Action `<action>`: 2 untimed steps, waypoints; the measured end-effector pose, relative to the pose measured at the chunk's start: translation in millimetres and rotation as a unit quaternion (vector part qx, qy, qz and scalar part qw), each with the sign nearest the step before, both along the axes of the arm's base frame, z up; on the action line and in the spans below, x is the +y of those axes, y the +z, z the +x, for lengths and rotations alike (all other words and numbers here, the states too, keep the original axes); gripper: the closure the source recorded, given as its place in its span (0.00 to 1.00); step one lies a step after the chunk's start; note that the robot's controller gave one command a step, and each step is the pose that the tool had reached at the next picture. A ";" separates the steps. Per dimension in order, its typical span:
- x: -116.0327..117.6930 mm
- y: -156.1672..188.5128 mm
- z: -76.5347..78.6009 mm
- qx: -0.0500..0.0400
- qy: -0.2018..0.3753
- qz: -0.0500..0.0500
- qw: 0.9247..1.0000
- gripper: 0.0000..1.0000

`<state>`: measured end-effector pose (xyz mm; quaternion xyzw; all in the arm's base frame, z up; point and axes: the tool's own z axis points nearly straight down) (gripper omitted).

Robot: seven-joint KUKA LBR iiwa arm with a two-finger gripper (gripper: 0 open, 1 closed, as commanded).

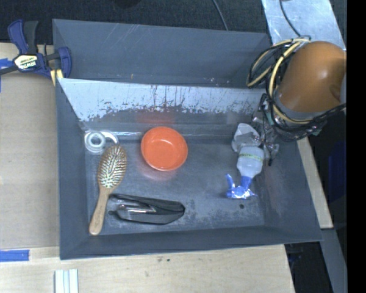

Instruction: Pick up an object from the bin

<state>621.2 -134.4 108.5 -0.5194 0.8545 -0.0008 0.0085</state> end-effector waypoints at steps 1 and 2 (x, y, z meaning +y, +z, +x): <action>0.0 35.7 -0.1 0.000 0.000 0.000 1.000 1.00; -0.3 67.4 0.9 -0.002 0.000 -0.001 1.000 1.00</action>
Offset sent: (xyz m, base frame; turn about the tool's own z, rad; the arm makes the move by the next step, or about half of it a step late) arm 0.0000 0.0000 0.0270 0.0007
